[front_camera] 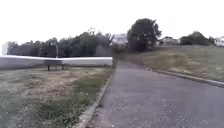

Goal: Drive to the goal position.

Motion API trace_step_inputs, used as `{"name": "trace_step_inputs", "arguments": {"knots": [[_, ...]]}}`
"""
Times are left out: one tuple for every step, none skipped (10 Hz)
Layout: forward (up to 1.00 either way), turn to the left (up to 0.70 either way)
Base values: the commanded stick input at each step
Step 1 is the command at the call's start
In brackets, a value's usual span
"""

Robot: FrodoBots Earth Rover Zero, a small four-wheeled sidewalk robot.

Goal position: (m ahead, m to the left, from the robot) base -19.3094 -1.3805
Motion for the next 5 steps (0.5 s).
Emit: {"name": "trace_step_inputs", "arguments": {"knots": [[0.0,0.0],[0.0,0.0],[0.0,0.0],[0.0,0.0],[0.01,0.0]]}}
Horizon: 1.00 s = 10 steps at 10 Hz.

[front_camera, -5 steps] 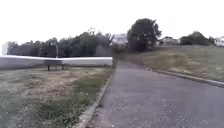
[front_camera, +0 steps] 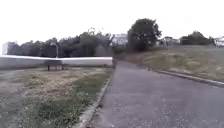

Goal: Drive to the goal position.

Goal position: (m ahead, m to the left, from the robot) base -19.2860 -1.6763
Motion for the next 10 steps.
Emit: {"name": "trace_step_inputs", "arguments": {"knots": [[0.04,0.0],[0.0,0.0],[0.0,0.0],[0.0,0.0],[0.0,0.0],[0.0,0.0],[0.0,0.0],[0.0,0.0],[0.0,0.0],[0.0,0.0]]}}
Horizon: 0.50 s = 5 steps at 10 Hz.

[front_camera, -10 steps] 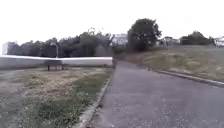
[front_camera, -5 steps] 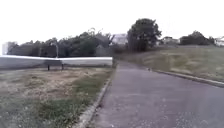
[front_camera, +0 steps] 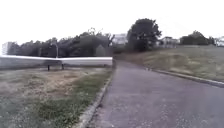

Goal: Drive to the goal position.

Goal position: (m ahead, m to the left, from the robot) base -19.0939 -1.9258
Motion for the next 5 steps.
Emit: {"name": "trace_step_inputs", "arguments": {"knots": [[0.01,0.0],[0.04,0.0],[0.0,0.0],[0.0,0.0],[0.0,0.0]]}}
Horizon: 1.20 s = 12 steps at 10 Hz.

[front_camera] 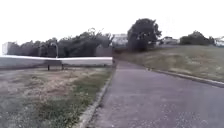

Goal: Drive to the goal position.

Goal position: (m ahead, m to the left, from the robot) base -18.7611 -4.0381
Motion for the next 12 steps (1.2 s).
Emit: {"name": "trace_step_inputs", "arguments": {"knots": [[0.0,0.0],[0.0,0.0],[0.0,0.0],[0.0,0.0],[0.0,0.0],[0.0,0.0],[0.0,-0.09],[0.0,-0.29],[0.0,-0.62],[0.0,-0.7],[0.0,-0.7],[0.0,-0.7]]}}
